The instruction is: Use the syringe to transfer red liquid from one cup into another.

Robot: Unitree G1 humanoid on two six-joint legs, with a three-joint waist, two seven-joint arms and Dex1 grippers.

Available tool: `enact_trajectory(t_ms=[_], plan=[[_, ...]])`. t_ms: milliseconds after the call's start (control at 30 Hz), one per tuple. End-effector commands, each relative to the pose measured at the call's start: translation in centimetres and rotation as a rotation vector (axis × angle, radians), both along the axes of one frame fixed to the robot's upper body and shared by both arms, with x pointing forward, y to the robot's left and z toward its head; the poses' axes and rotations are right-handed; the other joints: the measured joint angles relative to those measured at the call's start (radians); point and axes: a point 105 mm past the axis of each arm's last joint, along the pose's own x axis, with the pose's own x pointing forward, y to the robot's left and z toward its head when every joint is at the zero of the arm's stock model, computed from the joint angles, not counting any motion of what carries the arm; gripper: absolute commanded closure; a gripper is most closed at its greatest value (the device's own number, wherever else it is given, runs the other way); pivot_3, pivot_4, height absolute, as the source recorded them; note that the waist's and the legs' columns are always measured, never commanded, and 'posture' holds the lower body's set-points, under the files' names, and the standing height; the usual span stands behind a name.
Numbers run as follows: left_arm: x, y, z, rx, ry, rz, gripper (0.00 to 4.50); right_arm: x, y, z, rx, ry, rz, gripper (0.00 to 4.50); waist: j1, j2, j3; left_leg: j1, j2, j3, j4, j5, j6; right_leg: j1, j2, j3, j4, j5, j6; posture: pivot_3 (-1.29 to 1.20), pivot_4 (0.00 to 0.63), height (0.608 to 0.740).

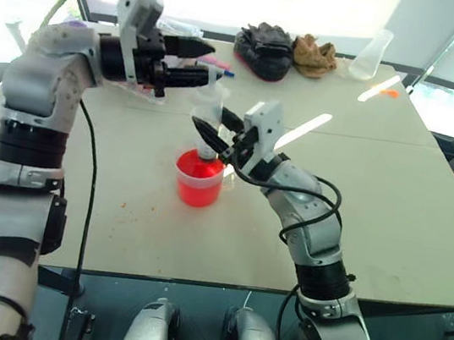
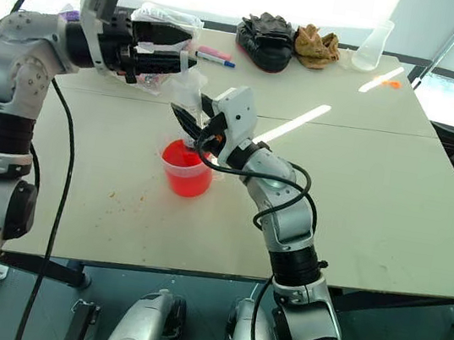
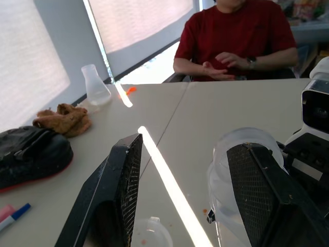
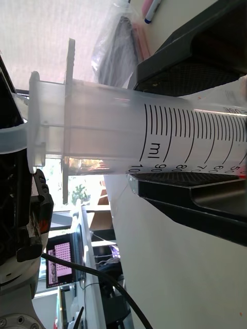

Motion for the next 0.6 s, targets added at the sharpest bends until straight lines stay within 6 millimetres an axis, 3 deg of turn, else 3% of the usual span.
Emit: enact_trajectory(t_ms=[33,600], plan=[[-1.23,0.24,4.9,-0.109,-0.152,0.002,1.92,-2.1,2.54,-0.83,-0.047,0.0,0.122,3.01,-0.002,0.0,0.0,0.0,0.0,0.0,0.0,0.0,0.0,0.0,0.0,0.0,0.0,0.0,0.0,0.0,0.15,0.74],[-1.17,0.52,5.51,-0.139,-0.164,0.01,1.92,-2.32,2.67,-1.15,-0.048,0.014,0.128,3.01,0.0,0.0,0.0,0.0,0.0,0.0,0.0,0.0,0.0,0.0,0.0,0.0,0.0,0.0,0.0,0.0,0.15,0.74]])
